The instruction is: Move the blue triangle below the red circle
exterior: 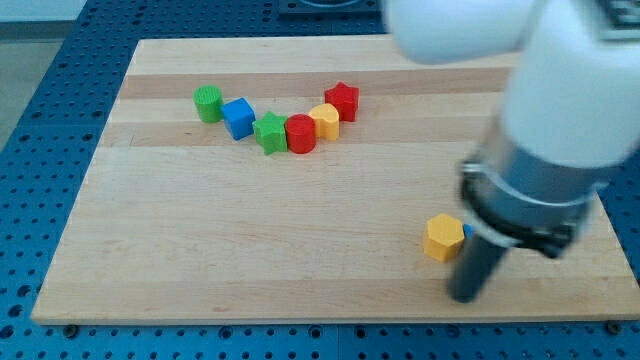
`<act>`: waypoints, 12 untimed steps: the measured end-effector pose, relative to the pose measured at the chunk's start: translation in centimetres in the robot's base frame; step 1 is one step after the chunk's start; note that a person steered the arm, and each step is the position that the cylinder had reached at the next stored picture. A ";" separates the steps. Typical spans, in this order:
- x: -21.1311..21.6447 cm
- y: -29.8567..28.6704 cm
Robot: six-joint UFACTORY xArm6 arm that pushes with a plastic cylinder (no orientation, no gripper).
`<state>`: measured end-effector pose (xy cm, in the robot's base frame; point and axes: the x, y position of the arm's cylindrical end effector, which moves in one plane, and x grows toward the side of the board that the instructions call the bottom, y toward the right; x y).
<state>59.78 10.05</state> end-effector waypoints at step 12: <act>-11.8 -1.1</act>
<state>47.98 8.91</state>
